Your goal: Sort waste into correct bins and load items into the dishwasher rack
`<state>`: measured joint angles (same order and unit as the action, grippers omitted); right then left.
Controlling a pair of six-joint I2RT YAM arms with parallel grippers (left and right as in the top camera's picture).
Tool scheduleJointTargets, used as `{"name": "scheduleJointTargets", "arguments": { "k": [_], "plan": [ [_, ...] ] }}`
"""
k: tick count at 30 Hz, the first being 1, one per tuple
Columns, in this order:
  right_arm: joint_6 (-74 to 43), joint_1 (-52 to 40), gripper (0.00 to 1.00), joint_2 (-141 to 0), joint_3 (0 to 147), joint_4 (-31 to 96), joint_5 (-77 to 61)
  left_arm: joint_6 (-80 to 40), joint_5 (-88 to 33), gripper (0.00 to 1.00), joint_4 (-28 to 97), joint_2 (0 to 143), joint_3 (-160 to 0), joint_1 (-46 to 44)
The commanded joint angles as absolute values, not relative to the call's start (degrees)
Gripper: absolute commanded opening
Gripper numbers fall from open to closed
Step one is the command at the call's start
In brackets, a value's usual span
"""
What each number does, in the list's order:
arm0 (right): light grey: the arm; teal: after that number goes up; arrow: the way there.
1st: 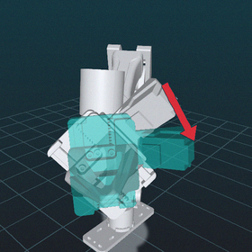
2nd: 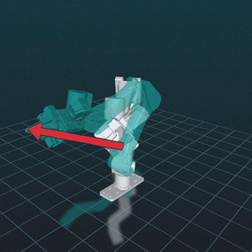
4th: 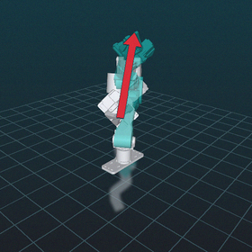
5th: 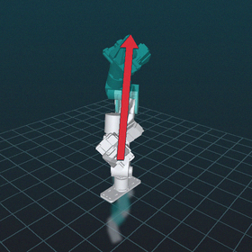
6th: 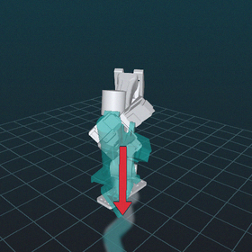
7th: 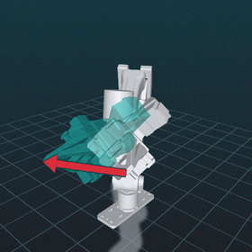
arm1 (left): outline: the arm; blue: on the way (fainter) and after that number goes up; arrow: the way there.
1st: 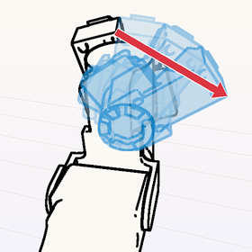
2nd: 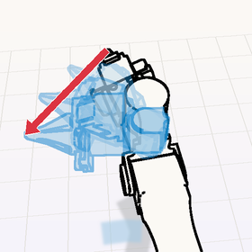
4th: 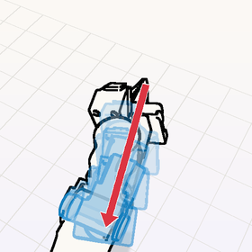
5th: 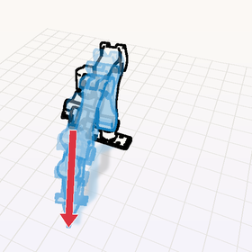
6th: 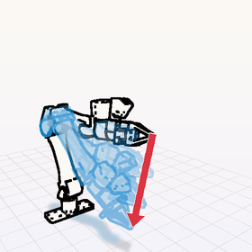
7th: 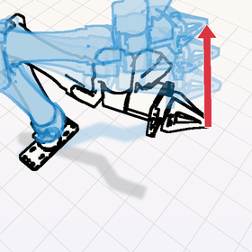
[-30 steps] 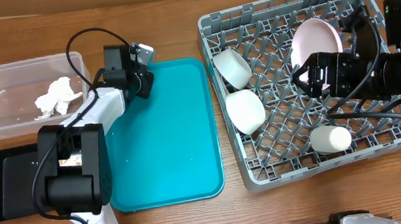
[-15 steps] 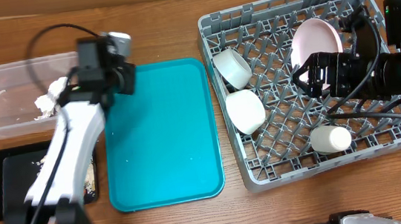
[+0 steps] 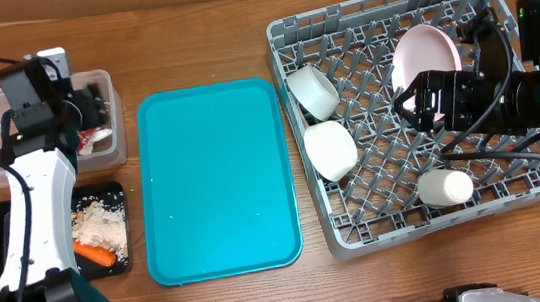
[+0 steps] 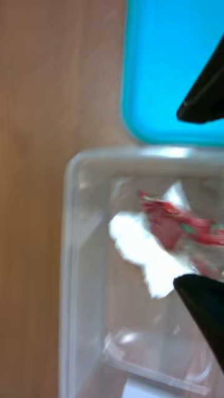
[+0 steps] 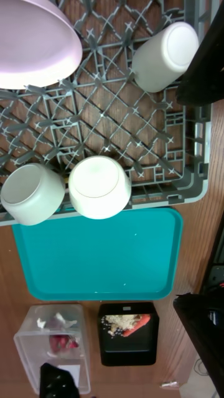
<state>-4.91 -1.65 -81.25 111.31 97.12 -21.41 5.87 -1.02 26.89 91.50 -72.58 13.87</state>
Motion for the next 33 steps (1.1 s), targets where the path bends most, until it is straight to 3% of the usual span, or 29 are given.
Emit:
{"name": "scheduleJointTargets", "arguments": {
  "k": [1,6,8,16,33],
  "plan": [
    [-5.2,-1.9,1.00,-78.9,112.2,97.0,-21.1,5.3,-9.6,0.82,33.7,83.9,-79.2,11.6],
    [-5.2,-1.9,1.00,-74.6,113.7,95.9,-21.1,5.3,-10.6,0.86,49.1,73.9,-85.8,6.5],
    [-5.2,-1.9,1.00,-71.2,113.9,94.7,-21.1,5.1,-10.6,1.00,55.2,69.1,-87.4,3.1],
    [-5.2,-1.9,1.00,-62.2,113.9,94.0,-21.0,3.6,-10.6,1.00,69.8,55.9,-88.1,-6.2],
    [-4.5,-3.3,1.00,-61.1,113.8,94.8,-19.8,3.6,-10.5,1.00,70.7,54.1,-88.0,-6.6]
  ]
}}
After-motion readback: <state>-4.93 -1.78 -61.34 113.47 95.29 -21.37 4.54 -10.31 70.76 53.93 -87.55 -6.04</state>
